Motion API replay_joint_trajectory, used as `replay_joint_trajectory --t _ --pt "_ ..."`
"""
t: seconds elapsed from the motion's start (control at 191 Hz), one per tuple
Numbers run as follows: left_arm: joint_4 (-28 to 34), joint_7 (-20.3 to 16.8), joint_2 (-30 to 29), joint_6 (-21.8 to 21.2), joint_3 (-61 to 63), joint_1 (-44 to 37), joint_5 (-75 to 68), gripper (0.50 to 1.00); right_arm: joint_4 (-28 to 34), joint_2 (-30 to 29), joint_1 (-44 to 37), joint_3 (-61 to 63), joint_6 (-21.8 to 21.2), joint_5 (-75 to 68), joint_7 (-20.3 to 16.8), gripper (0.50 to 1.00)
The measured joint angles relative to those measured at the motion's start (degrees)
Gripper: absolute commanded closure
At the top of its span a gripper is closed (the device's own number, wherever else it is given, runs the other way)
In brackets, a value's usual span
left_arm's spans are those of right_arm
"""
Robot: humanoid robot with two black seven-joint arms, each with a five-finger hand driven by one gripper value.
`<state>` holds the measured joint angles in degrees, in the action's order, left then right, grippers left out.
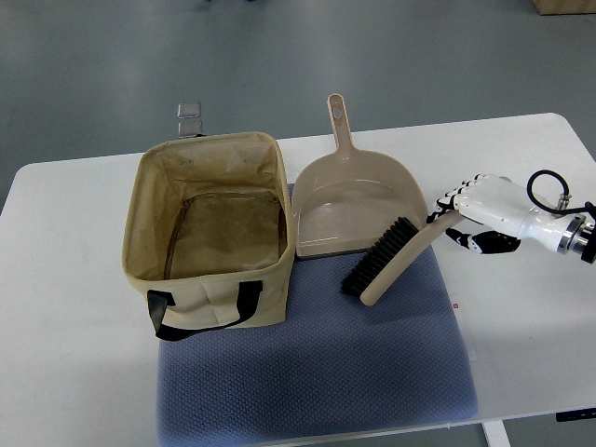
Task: Put pink broom in yellow bag with right hand
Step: 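Carry the brush over the canvas bag and lower it in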
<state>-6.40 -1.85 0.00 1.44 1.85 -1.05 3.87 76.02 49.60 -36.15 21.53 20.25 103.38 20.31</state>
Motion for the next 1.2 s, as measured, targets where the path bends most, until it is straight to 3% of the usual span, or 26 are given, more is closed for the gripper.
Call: replay_joint_trajectory --t 0.325,0.566,0.797,1.028,1.043,1.049,1.054,1.064,1.075,1.138,1.175,1.201 --pt "0.0 0.0 0.0 0.0 0.0 0.0 0.0 0.500 -0.2 6.8 -8.7 1.2 0.6 -10.5 -0.1 1.000" --pt "0.0 0.0 0.0 0.0 0.0 0.0 0.0 0.500 -0.4 5.9 -20.6 0.8 -5.0 -11.4 -0.4 1.000" --pt "0.0 0.0 0.0 0.0 0.0 0.0 0.0 0.500 -0.4 -4.4 -31.3 0.2 -13.4 -11.2 -3.2 1.000" --pt "0.0 0.0 0.0 0.0 0.0 0.0 0.0 0.500 -0.6 -15.0 -33.7 -0.1 -18.2 -8.6 -4.5 1.000" --pt "0.0 0.0 0.0 0.0 0.0 0.0 0.0 0.500 -0.6 -15.6 -33.6 -0.1 -18.3 -8.5 -4.5 0.985" --pt "0.0 0.0 0.0 0.0 0.0 0.0 0.0 0.500 -0.7 -15.8 -33.6 -0.1 -18.3 -8.5 -4.5 0.947" --pt "0.0 0.0 0.0 0.0 0.0 0.0 0.0 0.500 -0.7 -15.9 -33.6 -0.1 -18.4 -8.5 -4.5 0.946" --pt "0.0 0.0 0.0 0.0 0.0 0.0 0.0 0.500 -0.7 -16.3 -33.5 -0.1 -18.4 -8.4 -4.5 0.885" --pt "0.0 0.0 0.0 0.0 0.0 0.0 0.0 0.500 -0.7 -16.6 -33.5 -0.1 -18.4 -8.4 -4.5 0.859" --pt "0.0 0.0 0.0 0.0 0.0 0.0 0.0 0.500 -0.8 -17.8 -33.0 -0.1 -18.4 -8.3 -4.3 0.771" --pt "0.0 0.0 0.0 0.0 0.0 0.0 0.0 0.500 -0.9 -18.3 -32.6 0.0 -18.3 -8.3 -4.1 0.622" --pt "0.0 0.0 0.0 0.0 0.0 0.0 0.0 0.500 -0.9 -18.6 -32.3 0.1 -18.2 -8.4 -4.0 0.583"
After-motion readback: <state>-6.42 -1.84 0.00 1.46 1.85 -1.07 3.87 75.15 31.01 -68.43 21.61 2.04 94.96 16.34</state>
